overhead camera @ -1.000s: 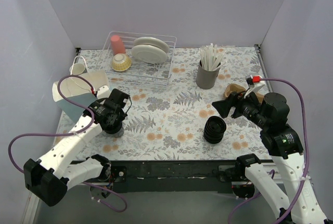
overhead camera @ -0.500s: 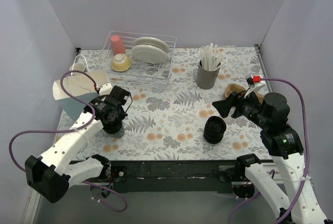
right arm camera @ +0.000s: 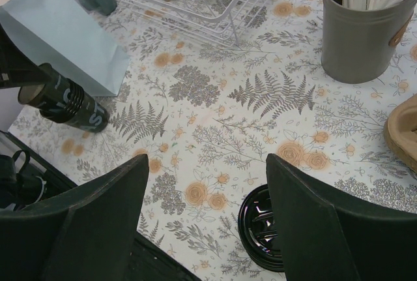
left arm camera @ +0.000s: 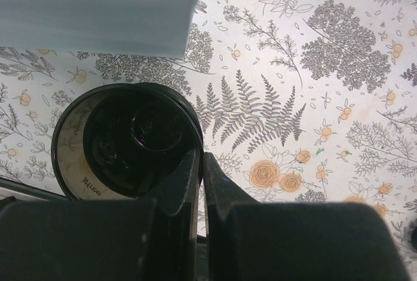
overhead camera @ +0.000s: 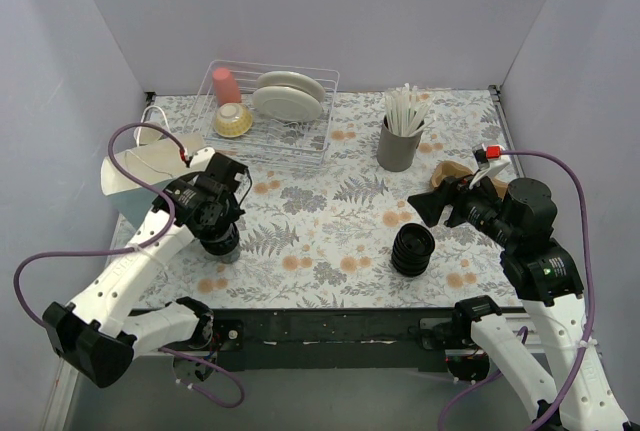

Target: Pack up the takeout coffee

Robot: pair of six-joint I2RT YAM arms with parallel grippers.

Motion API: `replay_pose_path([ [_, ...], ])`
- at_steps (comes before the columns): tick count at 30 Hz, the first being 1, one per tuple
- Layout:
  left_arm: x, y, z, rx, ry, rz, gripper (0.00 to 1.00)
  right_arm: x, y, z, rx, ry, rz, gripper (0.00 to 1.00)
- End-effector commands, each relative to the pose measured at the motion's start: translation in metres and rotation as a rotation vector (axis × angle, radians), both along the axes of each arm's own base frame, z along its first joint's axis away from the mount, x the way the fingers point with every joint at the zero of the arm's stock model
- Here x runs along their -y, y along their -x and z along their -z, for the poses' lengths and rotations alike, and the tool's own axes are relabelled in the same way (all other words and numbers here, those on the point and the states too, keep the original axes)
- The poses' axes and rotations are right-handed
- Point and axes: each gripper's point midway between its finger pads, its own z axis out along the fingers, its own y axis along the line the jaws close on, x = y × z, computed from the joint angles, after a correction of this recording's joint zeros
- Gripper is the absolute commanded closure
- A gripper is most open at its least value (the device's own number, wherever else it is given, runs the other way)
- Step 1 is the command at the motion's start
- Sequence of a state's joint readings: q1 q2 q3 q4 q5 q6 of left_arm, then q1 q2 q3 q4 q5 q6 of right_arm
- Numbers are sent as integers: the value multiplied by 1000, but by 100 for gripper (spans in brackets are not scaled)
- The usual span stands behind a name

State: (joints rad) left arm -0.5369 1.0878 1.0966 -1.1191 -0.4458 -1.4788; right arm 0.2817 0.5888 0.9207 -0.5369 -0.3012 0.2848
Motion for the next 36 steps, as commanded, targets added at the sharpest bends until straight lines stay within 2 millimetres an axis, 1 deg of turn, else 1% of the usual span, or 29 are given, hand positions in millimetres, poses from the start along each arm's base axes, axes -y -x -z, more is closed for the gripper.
replay_pose_path([
  [1,2,0,-25,43,24,31,100,0,-1,-21,61,-16,3,20],
  [2,3,0,-27,50,29,42,100,0,0,-22,61,-20,1,20],
  [3,5,-1,-36,68,35,61,100,0,0,-22,59,-18,-1,20],
  [6,7,-2,-45,74,40,85,100,0,1,-24,65,-20,0,20],
  [7,8,-3,-52,80,38,99,100,1,1,-25,68,-21,2,20],
  [9,10,-2,-56,73,37,121,100,1,2,-26,68,-20,3,20],
  [10,10,-2,-61,74,32,132,100,1,1,-26,68,-21,3,20],
  [12,13,-2,-66,72,40,155,100,0,3,-27,70,-23,-1,20],
  [13,15,-1,-73,80,48,173,100,1,3,-29,75,-24,0,20],
  [14,19,0,-77,80,69,192,100,1,3,-29,75,-24,0,20],
  [16,22,3,-83,81,84,208,100,1,2,-28,71,-26,1,20],
  [17,23,2,-93,101,98,212,100,0,3,-29,75,-29,-2,20],
  [19,23,3,-101,116,105,216,100,-1,3,-29,73,-30,-7,20],
  [20,25,1,-108,132,109,232,100,-1,3,-30,75,-32,-6,20],
  [22,35,-2,-119,161,133,291,100,-1,3,-30,76,-36,-10,20],
  [24,47,-8,-124,171,160,338,100,-3,4,-29,72,-40,-18,20],
  [29,69,-29,-120,165,178,397,100,0,2,-27,73,-24,-1,21],
  [30,79,-39,-118,175,196,414,100,5,0,-26,76,-13,26,21],
  [32,92,-47,-117,183,229,440,100,10,-2,-21,74,12,50,21],
  [33,104,-57,-112,190,252,460,100,13,-3,-20,73,20,67,21],
  [35,115,-67,-106,196,266,462,100,15,-2,-20,77,22,78,21],
  [36,122,-73,-96,171,266,461,100,16,-2,-21,81,21,81,21],
])
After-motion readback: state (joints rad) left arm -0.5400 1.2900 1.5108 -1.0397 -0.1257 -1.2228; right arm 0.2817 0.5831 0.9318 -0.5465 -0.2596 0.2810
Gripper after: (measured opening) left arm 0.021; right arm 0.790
